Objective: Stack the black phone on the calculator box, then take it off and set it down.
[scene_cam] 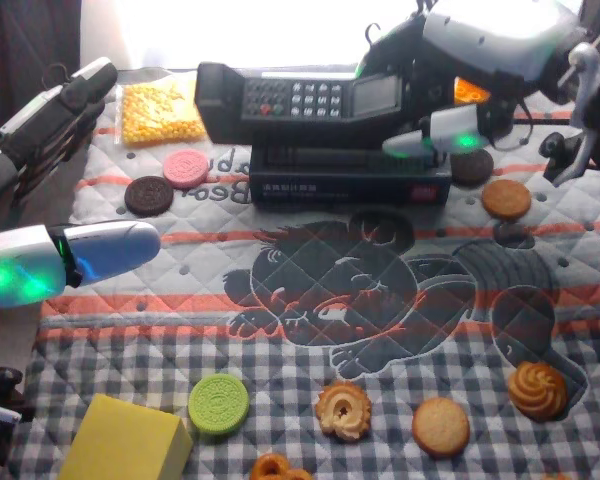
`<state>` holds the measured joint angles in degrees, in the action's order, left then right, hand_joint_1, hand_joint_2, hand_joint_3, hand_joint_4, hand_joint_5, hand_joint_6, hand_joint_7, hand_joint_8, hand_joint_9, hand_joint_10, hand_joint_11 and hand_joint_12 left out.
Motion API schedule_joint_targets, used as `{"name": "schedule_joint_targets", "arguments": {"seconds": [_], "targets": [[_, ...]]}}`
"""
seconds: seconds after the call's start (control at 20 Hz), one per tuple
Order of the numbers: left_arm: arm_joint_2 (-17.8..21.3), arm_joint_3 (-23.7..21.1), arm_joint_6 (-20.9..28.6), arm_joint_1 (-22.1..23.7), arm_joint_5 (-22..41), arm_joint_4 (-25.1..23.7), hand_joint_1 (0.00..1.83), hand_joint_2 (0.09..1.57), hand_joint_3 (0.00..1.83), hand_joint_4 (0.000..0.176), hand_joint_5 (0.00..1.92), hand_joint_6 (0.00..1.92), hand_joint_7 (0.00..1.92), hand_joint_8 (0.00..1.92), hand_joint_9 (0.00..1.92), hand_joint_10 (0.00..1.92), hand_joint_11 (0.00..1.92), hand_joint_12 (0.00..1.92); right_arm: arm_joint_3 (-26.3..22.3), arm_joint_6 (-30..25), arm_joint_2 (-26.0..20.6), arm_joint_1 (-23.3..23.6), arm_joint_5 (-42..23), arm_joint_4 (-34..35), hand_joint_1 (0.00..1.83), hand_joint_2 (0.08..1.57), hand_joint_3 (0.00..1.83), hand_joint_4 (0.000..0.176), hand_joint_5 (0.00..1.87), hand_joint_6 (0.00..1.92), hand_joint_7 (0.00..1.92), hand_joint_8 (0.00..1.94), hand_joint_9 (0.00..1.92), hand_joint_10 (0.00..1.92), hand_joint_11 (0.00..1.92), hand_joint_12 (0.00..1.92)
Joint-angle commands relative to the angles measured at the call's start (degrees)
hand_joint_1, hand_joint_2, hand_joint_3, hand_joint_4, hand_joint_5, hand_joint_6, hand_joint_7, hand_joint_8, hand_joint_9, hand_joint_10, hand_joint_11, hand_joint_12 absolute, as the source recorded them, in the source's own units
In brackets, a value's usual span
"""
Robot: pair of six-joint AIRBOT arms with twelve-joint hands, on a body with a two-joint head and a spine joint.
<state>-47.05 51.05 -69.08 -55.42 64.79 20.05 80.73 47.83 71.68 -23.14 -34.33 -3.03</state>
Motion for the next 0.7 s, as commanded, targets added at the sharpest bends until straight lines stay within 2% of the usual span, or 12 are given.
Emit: {"name": "schedule_joint_targets", "arguments": {"seconds": [0.0,0.05,0.1,0.15,0.25,0.3,0.35,0.4,0.45,0.5,0.6,0.65], "targets": [[-0.2,0.2,0.9,-0.1,6.9,-0.3,0.75,0.88,0.00,0.146,0.00,0.00,0.00,0.00,0.00,0.00,0.00,0.00,-1.4,-0.3,-1.6,0.4,-10.7,-0.3,1.38,1.11,0.00,0.000,0.89,0.92,1.05,0.82,0.99,1.18,0.87,1.06],[-0.1,0.2,1.4,-0.5,7.3,-0.1,0.72,0.89,0.00,0.158,0.00,0.00,0.00,0.00,0.00,0.00,0.00,0.00,-3.6,-0.3,-3.7,0.4,-13.5,-1.4,1.28,1.09,0.00,0.000,0.96,0.86,1.14,0.82,1.10,0.86,0.93,1.16],[-0.1,0.2,2.0,-0.9,7.8,-0.1,0.74,0.88,0.00,0.148,0.00,0.00,0.00,0.00,0.00,0.00,0.00,0.00,-5.4,-0.3,-5.8,0.0,-15.7,-2.1,1.28,1.08,0.00,0.000,1.00,0.79,1.17,0.82,1.19,0.71,0.99,1.19],[0.0,0.2,2.5,-1.2,8.2,0.0,0.72,0.89,0.00,0.146,0.00,0.00,0.00,0.00,0.00,0.00,0.00,0.00,-7.3,-0.3,-7.7,-0.8,-18.2,-2.8,1.29,1.06,0.00,0.000,1.03,0.70,1.21,0.78,1.34,0.72,1.16,1.28],[0.3,0.1,3.2,-1.9,9.1,0.2,0.74,0.89,0.00,0.124,0.00,0.00,0.00,0.00,0.00,0.00,0.00,0.00,-10.5,-0.5,-10.9,-3.4,-23.1,-3.0,1.30,1.04,0.00,0.000,1.11,0.55,1.24,0.76,1.43,0.53,1.32,1.15],[0.4,-0.1,3.2,-2.4,9.6,0.5,0.72,0.89,0.00,0.129,0.00,0.00,0.00,0.00,0.00,0.00,0.00,0.00,-11.7,-1.6,-12.3,-5.3,-25.3,-3.5,1.30,1.04,0.00,0.000,1.15,0.47,1.23,0.78,1.44,0.37,1.30,1.03],[0.6,-0.3,3.3,-2.8,10.1,0.8,0.75,0.90,0.01,0.129,0.00,0.00,0.00,0.00,0.00,0.00,0.00,0.00,-12.4,-3.8,-13.2,-7.5,-26.9,-4.3,1.30,1.02,0.00,0.000,1.19,0.42,1.26,0.70,1.44,0.30,1.20,1.07],[0.7,-0.4,3.3,-3.0,10.4,0.8,0.74,0.89,0.00,0.148,0.00,0.00,0.00,0.00,0.00,0.00,0.00,0.00,-12.8,-5.3,-13.8,-9.2,-28.0,-4.6,1.29,1.02,0.00,0.000,1.17,0.49,1.27,0.66,1.42,0.25,1.09,1.14],[1.0,-0.6,3.6,-3.3,10.8,0.9,0.71,0.88,0.00,0.168,0.00,0.00,0.00,0.00,0.00,0.00,0.00,0.00,-13.6,-5.9,-14.5,-11.4,-29.6,-4.5,1.30,1.04,0.00,0.000,1.10,0.56,1.23,0.77,1.42,0.24,1.04,1.07],[1.2,-0.6,4.1,-3.5,11.2,0.9,0.70,0.88,0.00,0.162,0.01,0.00,0.00,0.00,0.00,0.00,0.00,0.00,-14.3,-5.9,-15.2,-13.0,-30.3,-4.5,1.30,1.04,0.01,0.000,1.15,0.47,1.20,0.83,1.32,0.63,0.99,1.27],[1.4,-0.6,5.9,-4.4,12.6,0.9,0.70,0.88,0.00,0.134,0.01,0.00,0.00,0.00,0.00,0.00,0.00,0.00,-15.6,-5.9,-15.9,-15.4,-30.8,-4.5,1.30,1.04,0.00,0.000,1.15,0.47,1.21,0.82,1.31,0.59,1.00,1.22],[1.4,-0.6,6.4,-4.7,13.1,0.9,0.69,0.89,0.00,0.142,0.00,0.00,0.00,0.00,0.00,0.00,0.00,0.00,-15.7,-5.9,-15.9,-16.2,-30.8,-4.5,1.22,1.04,0.00,0.000,1.16,0.61,1.13,1.01,1.21,1.17,1.03,1.53]]}}
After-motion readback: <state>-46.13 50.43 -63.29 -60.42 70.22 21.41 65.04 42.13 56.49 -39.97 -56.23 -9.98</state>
